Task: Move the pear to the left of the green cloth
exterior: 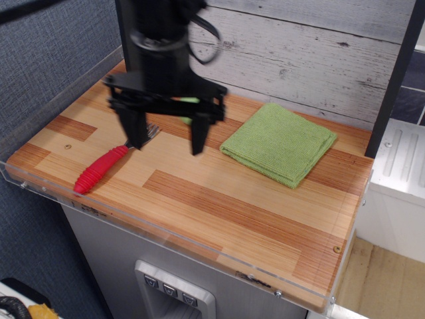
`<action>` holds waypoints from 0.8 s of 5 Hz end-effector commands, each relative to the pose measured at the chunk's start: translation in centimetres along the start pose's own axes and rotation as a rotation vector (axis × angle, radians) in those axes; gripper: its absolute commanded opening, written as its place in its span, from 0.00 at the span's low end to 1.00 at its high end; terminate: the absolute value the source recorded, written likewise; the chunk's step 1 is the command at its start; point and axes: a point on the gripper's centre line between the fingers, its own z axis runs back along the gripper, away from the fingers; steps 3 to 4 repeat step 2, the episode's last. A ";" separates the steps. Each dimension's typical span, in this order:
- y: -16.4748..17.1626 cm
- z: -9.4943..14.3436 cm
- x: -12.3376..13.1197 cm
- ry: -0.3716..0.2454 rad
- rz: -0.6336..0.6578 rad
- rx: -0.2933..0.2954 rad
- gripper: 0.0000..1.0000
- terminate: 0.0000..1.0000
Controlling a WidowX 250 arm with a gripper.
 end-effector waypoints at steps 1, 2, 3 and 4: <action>1.2 3.1 -1.3 -0.077 -0.030 -0.035 1.00 0.00; 1.2 3.1 -1.3 -0.077 -0.030 -0.035 1.00 1.00; 1.2 3.1 -1.3 -0.077 -0.030 -0.035 1.00 1.00; 1.2 3.1 -1.3 -0.077 -0.030 -0.035 1.00 1.00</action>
